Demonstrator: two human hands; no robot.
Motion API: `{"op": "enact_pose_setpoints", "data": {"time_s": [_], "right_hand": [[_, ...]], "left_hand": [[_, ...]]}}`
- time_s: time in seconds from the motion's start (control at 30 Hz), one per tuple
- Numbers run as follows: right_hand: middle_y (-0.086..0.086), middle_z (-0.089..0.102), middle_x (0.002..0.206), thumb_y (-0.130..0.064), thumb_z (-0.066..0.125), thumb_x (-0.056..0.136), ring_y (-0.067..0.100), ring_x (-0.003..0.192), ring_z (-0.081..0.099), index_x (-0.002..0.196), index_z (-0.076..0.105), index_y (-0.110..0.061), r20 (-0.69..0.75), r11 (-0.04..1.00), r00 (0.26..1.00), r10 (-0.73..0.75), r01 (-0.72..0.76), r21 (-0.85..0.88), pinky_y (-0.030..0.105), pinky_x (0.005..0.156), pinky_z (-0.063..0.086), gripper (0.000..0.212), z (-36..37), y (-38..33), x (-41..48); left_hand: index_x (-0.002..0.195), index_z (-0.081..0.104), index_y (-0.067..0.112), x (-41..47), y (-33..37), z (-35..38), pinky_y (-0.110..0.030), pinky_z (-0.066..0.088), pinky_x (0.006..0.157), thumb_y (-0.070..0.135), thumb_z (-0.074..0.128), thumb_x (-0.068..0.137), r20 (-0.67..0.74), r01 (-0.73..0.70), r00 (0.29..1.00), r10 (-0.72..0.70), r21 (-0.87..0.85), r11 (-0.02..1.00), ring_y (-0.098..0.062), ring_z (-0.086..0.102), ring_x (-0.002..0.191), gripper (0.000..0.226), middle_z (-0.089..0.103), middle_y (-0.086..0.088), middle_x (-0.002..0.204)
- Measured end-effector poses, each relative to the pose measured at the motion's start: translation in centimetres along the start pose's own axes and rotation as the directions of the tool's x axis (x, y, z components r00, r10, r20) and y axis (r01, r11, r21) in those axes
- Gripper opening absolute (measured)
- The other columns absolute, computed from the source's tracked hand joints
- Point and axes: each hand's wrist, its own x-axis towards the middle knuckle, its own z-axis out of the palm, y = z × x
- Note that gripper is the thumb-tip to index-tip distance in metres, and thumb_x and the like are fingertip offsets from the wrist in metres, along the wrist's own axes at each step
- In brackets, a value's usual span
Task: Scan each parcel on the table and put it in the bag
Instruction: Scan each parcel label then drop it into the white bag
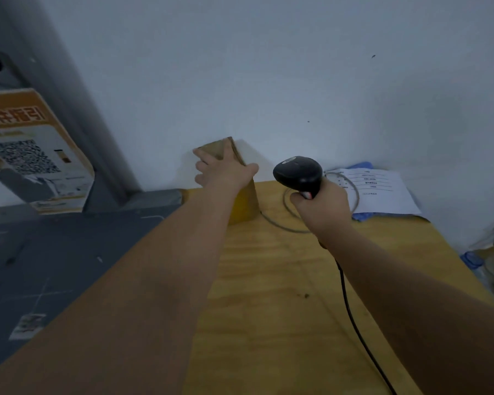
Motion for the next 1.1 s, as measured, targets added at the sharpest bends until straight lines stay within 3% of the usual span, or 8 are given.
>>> {"op": "enact_pose_setpoints", "data": {"time_s": [0.2, 0.37, 0.47, 0.57, 0.8, 0.93, 1.0, 1.1], "right_hand": [[0.001, 0.047, 0.058, -0.015, 0.06, 0.081, 0.018, 0.057, 0.044, 0.067, 0.042, -0.018, 0.051, 1.0, 0.999, 0.002, -0.002, -0.012, 0.029, 0.055, 0.035, 0.023, -1.1, -0.8, -4.7], [0.019, 0.068, 0.08, -0.011, 0.066, 0.081, 0.03, 0.071, 0.067, 0.09, 0.062, 0.0, 0.179, 0.983, 0.984, 0.022, -0.054, 0.177, 0.049, 0.073, 0.056, 0.015, -4.0, -2.0, -9.6], [0.017, 0.068, 0.086, -0.01, 0.07, 0.084, 0.021, 0.072, 0.065, 0.092, 0.064, -0.006, 0.255, 0.953, 0.966, 0.038, -0.112, 0.283, 0.042, 0.075, 0.056, 0.01, -5.8, -2.0, -13.4], [0.013, 0.061, 0.083, -0.014, 0.072, 0.085, 0.019, 0.076, 0.057, 0.095, 0.065, -0.001, 0.31, 0.92, 0.95, 0.031, -0.148, 0.362, 0.031, 0.069, 0.047, 0.017, -7.3, -1.5, -17.5], [-0.001, 0.067, 0.096, -0.023, 0.075, 0.083, 0.021, 0.094, 0.062, 0.096, 0.07, -0.02, 0.547, 0.708, 0.803, 0.235, -0.527, 0.47, 0.048, 0.093, 0.051, 0.015, -7.4, 1.9, -27.2], [0.002, 0.074, 0.098, -0.018, 0.073, 0.084, 0.018, 0.092, 0.071, 0.111, 0.067, -0.014, 0.644, 0.516, 0.723, 0.249, -0.662, 0.544, 0.049, 0.084, 0.058, 0.028, -6.4, 2.8, -31.6], [0.003, 0.073, 0.096, -0.017, 0.072, 0.085, 0.021, 0.09, 0.071, 0.109, 0.066, -0.013, 0.609, 0.561, 0.745, 0.271, -0.636, 0.529, 0.045, 0.08, 0.059, 0.025, -6.5, 3.8, -33.1], [0.008, 0.07, 0.097, -0.012, 0.07, 0.086, 0.028, 0.092, 0.067, 0.103, 0.068, -0.013, 0.58, 0.691, 0.78, 0.235, -0.554, 0.464, 0.043, 0.08, 0.056, 0.018, -7.1, 5.5, -34.5]], "left_hand": [[0.147, -0.016, 0.047, -6.3, -5.1, -0.8, -0.049, 0.035, 0.105, 0.038, 0.066, 0.08, 0.019, 0.037, 0.999, -0.033, -0.373, 0.927, -0.039, 0.032, 0.126, 0.106, 0.02, -0.015, 0.141], [0.15, -0.009, 0.041, -15.0, -10.3, -0.7, -0.043, 0.035, 0.106, 0.021, 0.077, 0.075, -0.039, 0.022, 0.997, -0.062, -0.648, 0.761, -0.03, 0.029, 0.134, 0.116, 0.016, -0.01, 0.149], [0.151, 0.0, 0.043, -20.9, -13.6, -1.2, -0.039, 0.038, 0.105, 0.023, 0.077, 0.073, 0.039, 0.018, 0.999, 0.016, -0.74, 0.672, -0.02, 0.032, 0.134, 0.112, 0.024, -0.001, 0.149], [0.15, 0.018, 0.038, -26.3, -16.4, -2.1, -0.024, 0.051, 0.081, 0.02, 0.072, 0.083, 0.125, 0.034, 0.986, 0.112, -0.802, 0.597, -0.008, 0.056, 0.109, 0.088, 0.049, 0.006, 0.131], [0.147, -0.006, 0.048, -36.9, -20.3, 1.2, -0.035, 0.05, 0.079, 0.016, 0.065, 0.089, 0.167, 0.185, 0.983, -0.082, -0.919, 0.347, -0.018, 0.054, 0.115, 0.097, 0.044, 0.009, 0.135], [0.136, 0.015, 0.046, -41.1, -19.7, 3.3, -0.041, 0.054, 0.078, 0.011, 0.066, 0.086, 0.214, 0.217, 0.976, -0.051, -0.899, 0.381, -0.015, 0.054, 0.11, 0.079, 0.049, 0.012, 0.124], [0.131, 0.027, 0.033, -42.6, -20.4, 4.2, -0.045, 0.053, 0.085, 0.025, 0.067, 0.087, 0.268, 0.303, 0.953, -0.143, -0.872, 0.385, -0.021, 0.055, 0.112, 0.06, 0.052, 0.001, 0.125], [0.117, 0.042, 0.015, -44.8, -21.5, 5.2, -0.035, 0.05, 0.083, 0.05, 0.063, 0.086, 0.315, 0.371, 0.927, -0.201, -0.71, 0.599, -0.017, 0.055, 0.102, 0.051, 0.054, -0.004, 0.116]]}}
